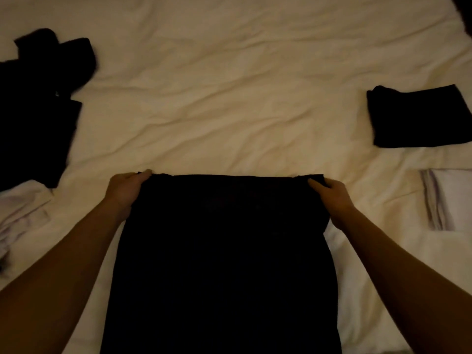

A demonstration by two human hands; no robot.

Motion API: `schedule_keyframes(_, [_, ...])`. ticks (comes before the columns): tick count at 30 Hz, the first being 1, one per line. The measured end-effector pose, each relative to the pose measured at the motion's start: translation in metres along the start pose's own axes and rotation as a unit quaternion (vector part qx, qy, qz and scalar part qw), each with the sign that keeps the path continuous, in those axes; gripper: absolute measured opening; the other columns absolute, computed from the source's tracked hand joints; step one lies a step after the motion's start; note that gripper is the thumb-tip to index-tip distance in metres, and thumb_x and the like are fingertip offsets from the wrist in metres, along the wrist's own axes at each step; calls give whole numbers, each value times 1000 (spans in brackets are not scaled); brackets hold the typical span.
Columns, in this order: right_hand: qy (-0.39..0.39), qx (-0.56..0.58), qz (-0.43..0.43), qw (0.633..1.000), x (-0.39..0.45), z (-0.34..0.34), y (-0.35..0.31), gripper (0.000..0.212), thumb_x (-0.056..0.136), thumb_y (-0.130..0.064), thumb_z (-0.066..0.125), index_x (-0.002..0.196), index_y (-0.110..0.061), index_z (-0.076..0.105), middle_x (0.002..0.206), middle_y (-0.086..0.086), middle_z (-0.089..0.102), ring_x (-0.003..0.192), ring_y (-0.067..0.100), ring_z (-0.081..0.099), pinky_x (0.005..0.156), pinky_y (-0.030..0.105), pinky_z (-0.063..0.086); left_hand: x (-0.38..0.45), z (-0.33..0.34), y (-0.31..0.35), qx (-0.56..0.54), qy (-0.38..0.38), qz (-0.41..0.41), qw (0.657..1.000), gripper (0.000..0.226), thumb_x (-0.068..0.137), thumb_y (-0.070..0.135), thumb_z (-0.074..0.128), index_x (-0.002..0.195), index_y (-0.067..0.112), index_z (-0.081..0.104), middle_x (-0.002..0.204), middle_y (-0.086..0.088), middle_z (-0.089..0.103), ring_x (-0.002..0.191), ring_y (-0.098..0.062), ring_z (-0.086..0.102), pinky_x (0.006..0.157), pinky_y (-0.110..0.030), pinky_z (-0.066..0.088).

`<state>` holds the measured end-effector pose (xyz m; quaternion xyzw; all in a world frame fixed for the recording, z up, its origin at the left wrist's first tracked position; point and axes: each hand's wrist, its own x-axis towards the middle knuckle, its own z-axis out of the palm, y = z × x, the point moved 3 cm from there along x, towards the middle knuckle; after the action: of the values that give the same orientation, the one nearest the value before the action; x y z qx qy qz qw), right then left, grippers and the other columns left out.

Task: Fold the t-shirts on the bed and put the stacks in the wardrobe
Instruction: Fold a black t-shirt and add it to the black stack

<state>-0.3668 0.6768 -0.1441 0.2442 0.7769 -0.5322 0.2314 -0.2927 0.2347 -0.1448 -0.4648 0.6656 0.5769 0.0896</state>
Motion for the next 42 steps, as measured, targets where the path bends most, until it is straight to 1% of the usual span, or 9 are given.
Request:
schedule_keyframes(6, [68, 216, 25, 974, -5, -7, 14, 20, 100, -18, 55, 103, -4, 68, 93, 9, 70, 81, 23, 69, 73, 32, 59, 20, -7, -9, -149, 61, -33, 986, 16, 93, 29, 67, 94, 13, 69, 98, -6, 70, 81, -19, 67, 89, -36, 54])
schedule_keyframes(12, [122, 12, -41, 992, 3, -5, 28, 16, 95, -26, 61, 87, -15, 70, 89, 15, 72, 85, 31, 70, 77, 44, 58, 11, 1, -11, 115, 181, 148, 966, 24, 98, 37, 56, 86, 18, 64, 85, -4, 64, 83, -20, 59, 80, -33, 46])
schedule_keyframes(18, [74, -9, -98, 992, 6, -5, 19, 16, 99, -23, 57, 96, -12, 69, 85, 4, 71, 81, 20, 68, 70, 32, 52, 13, 2, -22, 21, 40, 131, 990, 12, 97, 30, 62, 88, 25, 69, 88, 0, 69, 83, -18, 63, 78, -32, 47])
schedule_keyframes(23, [182, -68, -167, 967, 26, -9, -21, 26, 99, -28, 56, 86, -6, 61, 71, 1, 59, 67, 16, 55, 65, 31, 38, 24, 1, 7, -31, 71, 150, 986, 14, 97, 29, 62, 88, 19, 67, 84, -1, 67, 78, -17, 62, 72, -30, 48])
schedule_keyframes(26, [221, -71, -190, 954, 48, -2, -54, 33, 100, -34, 54, 90, -3, 59, 80, 8, 59, 79, 24, 56, 70, 30, 37, 49, 5, 37, -27, 108, 152, 982, 18, 96, 39, 61, 87, 23, 59, 88, -3, 65, 83, -22, 63, 75, -35, 49])
schedule_keyframes(31, [116, -236, -89, 961, 70, 12, -45, 52, 99, -44, 49, 125, 0, 40, 120, 26, 58, 110, 45, 56, 91, 49, 46, 61, 21, 54, 168, 106, 115, 973, 47, 97, 48, 54, 122, 10, 45, 117, -10, 58, 100, -30, 57, 82, -37, 43])
schedule_keyframes(34, [120, -281, -95, 947, 62, 16, -34, 52, 99, -46, 47, 123, 0, 35, 121, 27, 57, 109, 47, 57, 88, 51, 45, 48, 26, 47, 284, 108, 169, 938, 62, 99, 52, 47, 146, 16, 31, 141, -14, 49, 121, -39, 52, 94, -46, 43])
schedule_keyframes(39, [99, -375, -85, 918, 61, 15, -20, 47, 102, -51, 31, 122, -8, 30, 106, 26, 64, 94, 45, 62, 72, 42, 40, 52, 32, 32, 375, 107, 165, 906, 56, 101, 54, 35, 143, 18, 32, 113, -26, 62, 97, -46, 60, 73, -44, 43])
schedule_keyframes(42, [141, -436, -75, 886, 66, 13, -26, 49, 101, -53, 29, 119, -7, 34, 106, 23, 61, 92, 43, 61, 70, 41, 40, 50, 34, 33, 404, 160, 197, 879, 59, 102, 50, 38, 146, 11, 32, 128, -27, 53, 114, -47, 51, 87, -51, 42])
